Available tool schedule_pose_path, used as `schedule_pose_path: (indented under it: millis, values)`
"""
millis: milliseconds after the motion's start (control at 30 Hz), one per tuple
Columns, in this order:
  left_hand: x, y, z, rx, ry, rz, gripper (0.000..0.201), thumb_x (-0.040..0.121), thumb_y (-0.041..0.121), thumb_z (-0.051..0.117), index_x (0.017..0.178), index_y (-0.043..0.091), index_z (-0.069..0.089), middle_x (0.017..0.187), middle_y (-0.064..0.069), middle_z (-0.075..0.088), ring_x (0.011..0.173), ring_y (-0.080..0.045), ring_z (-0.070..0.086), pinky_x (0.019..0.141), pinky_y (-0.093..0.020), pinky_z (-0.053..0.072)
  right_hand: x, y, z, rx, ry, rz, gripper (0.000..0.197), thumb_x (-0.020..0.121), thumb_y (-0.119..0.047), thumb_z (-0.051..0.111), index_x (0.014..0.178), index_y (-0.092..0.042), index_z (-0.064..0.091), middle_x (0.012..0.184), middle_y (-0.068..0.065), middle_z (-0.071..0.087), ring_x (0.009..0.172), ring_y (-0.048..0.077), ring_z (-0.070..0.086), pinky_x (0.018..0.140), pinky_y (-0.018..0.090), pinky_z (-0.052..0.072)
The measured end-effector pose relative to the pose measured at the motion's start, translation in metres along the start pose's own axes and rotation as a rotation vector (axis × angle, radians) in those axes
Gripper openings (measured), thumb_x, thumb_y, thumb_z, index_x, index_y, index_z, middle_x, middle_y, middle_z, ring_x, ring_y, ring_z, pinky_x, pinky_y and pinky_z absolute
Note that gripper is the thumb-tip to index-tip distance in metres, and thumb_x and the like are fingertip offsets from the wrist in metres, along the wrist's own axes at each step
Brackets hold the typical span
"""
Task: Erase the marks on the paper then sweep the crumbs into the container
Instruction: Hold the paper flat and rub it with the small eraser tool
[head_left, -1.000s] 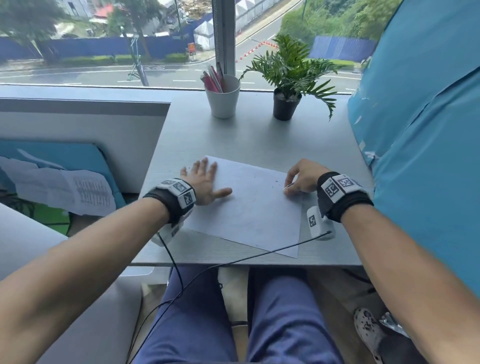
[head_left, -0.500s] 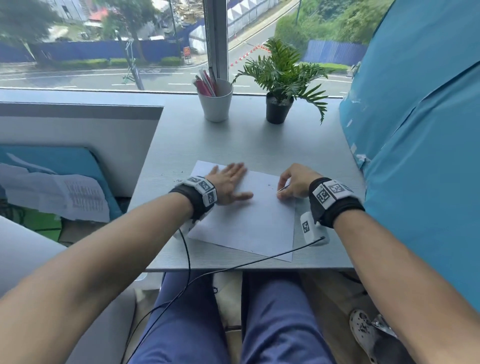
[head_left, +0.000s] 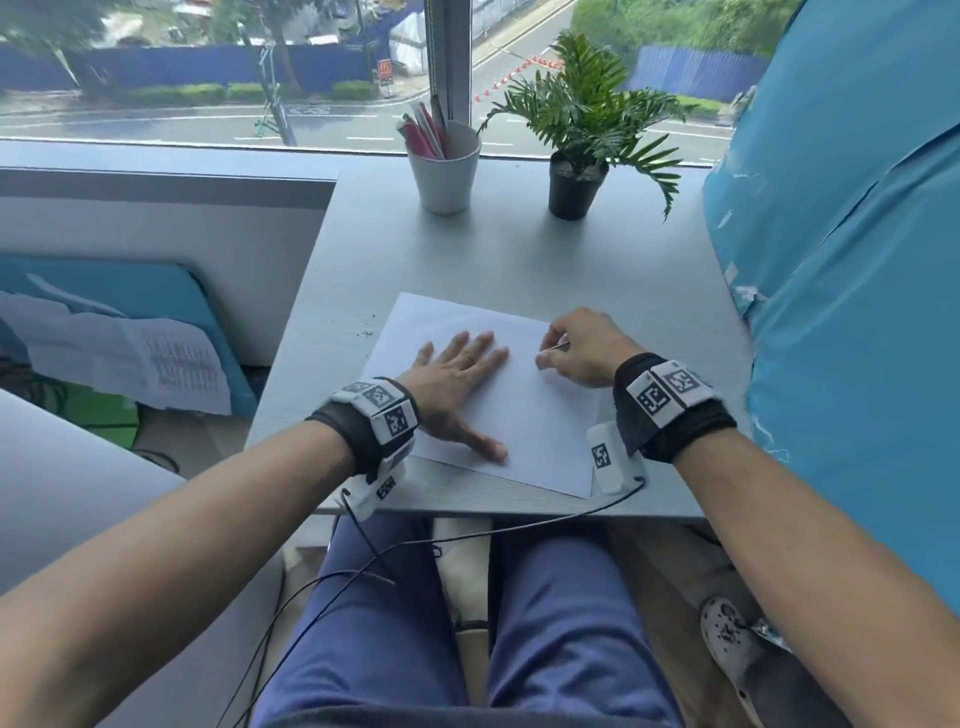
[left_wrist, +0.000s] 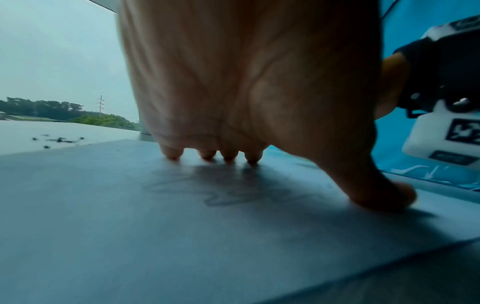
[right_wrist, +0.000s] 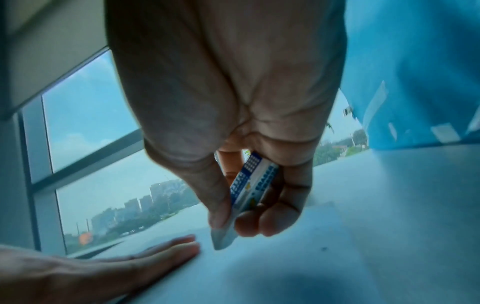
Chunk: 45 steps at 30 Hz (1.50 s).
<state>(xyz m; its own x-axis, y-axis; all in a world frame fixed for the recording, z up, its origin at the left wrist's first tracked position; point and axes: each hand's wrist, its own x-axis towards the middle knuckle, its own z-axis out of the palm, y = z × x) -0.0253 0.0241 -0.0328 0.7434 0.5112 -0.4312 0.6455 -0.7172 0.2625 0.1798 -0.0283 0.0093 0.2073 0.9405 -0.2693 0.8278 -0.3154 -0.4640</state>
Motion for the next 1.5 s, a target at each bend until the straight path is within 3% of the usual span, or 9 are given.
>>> schedule_pose_path:
  millis: [233, 433, 567, 700, 833, 967, 1100, 1267, 1500]
  values:
    - [0.001, -0.004, -0.001, 0.007, -0.051, 0.005, 0.158, 0.047, 0.086, 0.074, 0.155, 0.024, -0.023, 0.16, 0.008, -0.033, 0.145, -0.017, -0.034, 0.118, -0.055, -0.018, 0.002, -0.016, 0.018, 0.101, 0.168, -0.003, 0.013, 0.077, -0.023, 0.073, 0.083, -0.012, 0.079, 0.084, 0.004, 0.075, 0.084, 0.016, 0.068, 0.079, 0.025, 0.055]
    - [-0.001, -0.002, 0.0, 0.008, -0.039, -0.007, 0.159, 0.047, 0.087, 0.073, 0.155, 0.022, -0.024, 0.159, 0.006, -0.034, 0.145, -0.019, -0.033, 0.118, -0.055, -0.017, -0.022, -0.036, 0.04, 0.017, -0.009, -0.168, 0.031, 0.08, -0.024, 0.07, 0.052, -0.021, 0.057, 0.054, -0.006, 0.053, 0.057, 0.012, 0.049, 0.049, 0.011, 0.03]
    - [0.003, -0.001, 0.004, 0.004, -0.025, -0.043, 0.162, 0.042, 0.092, 0.069, 0.154, 0.023, -0.024, 0.159, 0.003, -0.036, 0.146, -0.02, -0.033, 0.119, -0.055, -0.015, -0.005, -0.024, 0.027, 0.073, 0.17, -0.012, 0.016, 0.078, -0.026, 0.07, 0.076, -0.012, 0.078, 0.077, 0.003, 0.074, 0.076, 0.017, 0.067, 0.068, 0.017, 0.045]
    - [0.005, 0.0, 0.005, 0.006, -0.014, -0.05, 0.162, 0.042, 0.092, 0.068, 0.154, 0.021, -0.025, 0.159, 0.001, -0.036, 0.146, -0.02, -0.032, 0.119, -0.055, -0.015, -0.029, -0.043, 0.042, -0.011, -0.04, -0.168, 0.02, 0.077, -0.024, 0.07, 0.069, -0.005, 0.074, 0.068, 0.009, 0.07, 0.063, 0.017, 0.06, 0.059, 0.027, 0.048]
    - [0.005, 0.004, 0.007, -0.028, 0.009, -0.095, 0.166, 0.038, 0.094, 0.066, 0.155, 0.018, -0.024, 0.16, 0.002, -0.032, 0.147, -0.018, -0.03, 0.119, -0.055, -0.014, 0.003, -0.026, 0.021, 0.075, 0.171, 0.041, 0.014, 0.073, -0.025, 0.076, 0.077, -0.012, 0.079, 0.077, 0.005, 0.075, 0.076, 0.015, 0.068, 0.064, 0.017, 0.042]
    - [0.006, 0.006, 0.005, -0.023, -0.003, -0.108, 0.164, 0.041, 0.095, 0.065, 0.153, 0.017, -0.026, 0.159, 0.001, -0.035, 0.147, -0.019, -0.03, 0.119, -0.054, -0.016, -0.02, -0.041, 0.044, -0.008, -0.006, -0.126, 0.018, 0.076, -0.022, 0.072, 0.071, -0.005, 0.075, 0.07, 0.008, 0.072, 0.067, 0.019, 0.064, 0.06, 0.025, 0.05]
    - [0.003, 0.014, 0.004, -0.047, 0.004, -0.161, 0.164, 0.041, 0.095, 0.065, 0.154, 0.016, -0.025, 0.159, 0.002, -0.035, 0.146, -0.019, -0.031, 0.118, -0.056, -0.017, 0.003, -0.023, 0.021, 0.078, 0.178, 0.058, 0.015, 0.074, -0.026, 0.075, 0.075, -0.011, 0.079, 0.076, 0.003, 0.075, 0.071, 0.01, 0.063, 0.068, 0.015, 0.042]
    - [0.007, 0.016, 0.003, -0.044, -0.014, -0.179, 0.165, 0.042, 0.097, 0.062, 0.152, 0.014, -0.029, 0.158, 0.001, -0.038, 0.146, -0.02, -0.033, 0.118, -0.059, -0.015, -0.019, -0.042, 0.041, -0.014, -0.006, -0.07, 0.017, 0.077, -0.021, 0.071, 0.071, -0.006, 0.075, 0.067, 0.005, 0.069, 0.064, 0.014, 0.059, 0.054, 0.02, 0.041]
    - [0.006, 0.02, 0.004, -0.068, -0.007, -0.197, 0.164, 0.043, 0.097, 0.06, 0.152, 0.014, -0.029, 0.157, 0.0, -0.039, 0.145, -0.021, -0.034, 0.117, -0.06, -0.015, -0.01, -0.044, 0.041, -0.03, 0.03, -0.086, 0.012, 0.075, -0.022, 0.071, 0.071, -0.011, 0.074, 0.068, 0.004, 0.068, 0.071, 0.018, 0.065, 0.064, 0.018, 0.046]
